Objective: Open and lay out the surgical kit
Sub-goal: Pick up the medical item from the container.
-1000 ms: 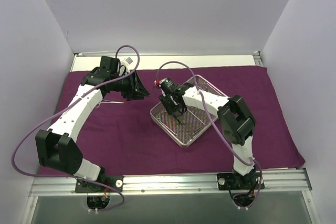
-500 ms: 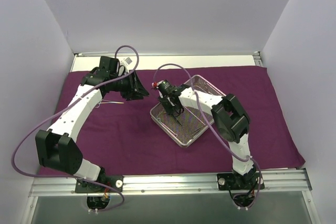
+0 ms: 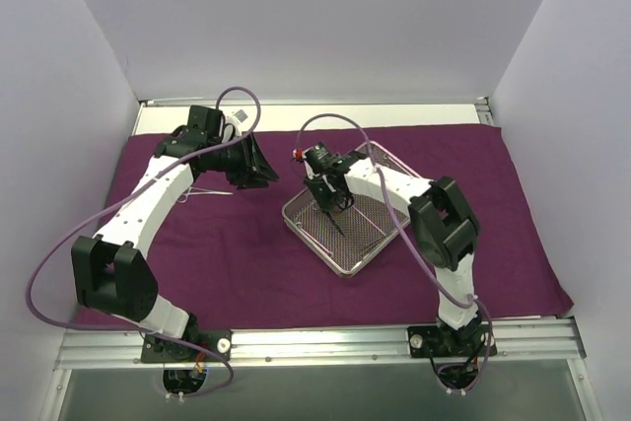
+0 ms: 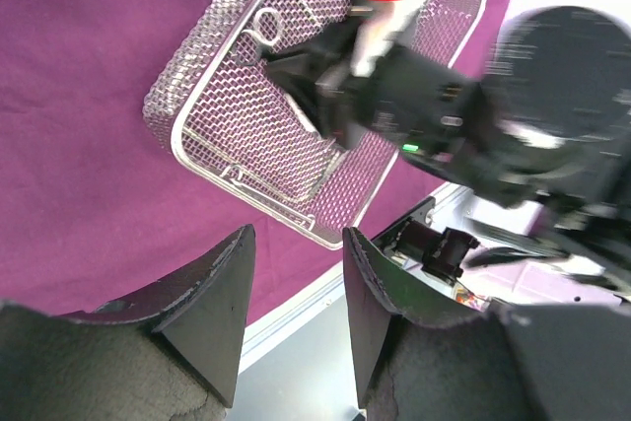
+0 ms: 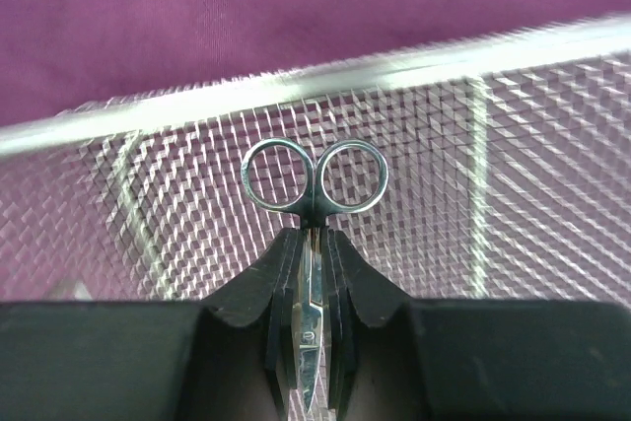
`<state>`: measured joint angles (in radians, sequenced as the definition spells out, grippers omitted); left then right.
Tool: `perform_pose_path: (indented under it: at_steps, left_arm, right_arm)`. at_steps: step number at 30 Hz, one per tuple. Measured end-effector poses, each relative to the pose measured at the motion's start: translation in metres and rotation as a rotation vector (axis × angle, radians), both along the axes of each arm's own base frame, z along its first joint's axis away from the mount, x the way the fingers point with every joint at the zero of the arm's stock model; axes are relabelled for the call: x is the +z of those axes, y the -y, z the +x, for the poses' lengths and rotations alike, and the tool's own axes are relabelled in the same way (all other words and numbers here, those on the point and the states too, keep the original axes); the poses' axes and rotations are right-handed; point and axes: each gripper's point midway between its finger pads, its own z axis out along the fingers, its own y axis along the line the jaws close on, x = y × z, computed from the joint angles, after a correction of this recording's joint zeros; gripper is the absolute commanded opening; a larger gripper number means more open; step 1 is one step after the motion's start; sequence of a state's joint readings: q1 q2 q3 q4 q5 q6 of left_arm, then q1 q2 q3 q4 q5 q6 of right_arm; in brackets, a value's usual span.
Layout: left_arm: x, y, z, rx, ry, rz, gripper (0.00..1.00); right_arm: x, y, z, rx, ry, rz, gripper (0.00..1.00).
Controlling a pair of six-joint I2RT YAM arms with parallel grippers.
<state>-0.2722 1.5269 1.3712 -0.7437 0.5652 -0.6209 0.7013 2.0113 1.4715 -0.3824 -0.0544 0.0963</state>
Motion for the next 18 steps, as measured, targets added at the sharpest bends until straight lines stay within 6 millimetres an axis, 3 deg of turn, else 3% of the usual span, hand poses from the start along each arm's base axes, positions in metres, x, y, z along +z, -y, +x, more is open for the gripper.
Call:
perform_pose_path:
  at_steps: [8,18]
  left_arm:
    - [-0.003,0.010,0.002,-0.022,-0.030,-0.047,0.50]
    - [-0.008,0.048,0.000,-0.091,-0.056,-0.114,0.49]
  right_arm:
    - [0.065,0.011,-0.002,-0.009,0.072,0.091,0.00]
    - [0.103,-0.007,-0.019,0.057,0.092,0.183,0.00]
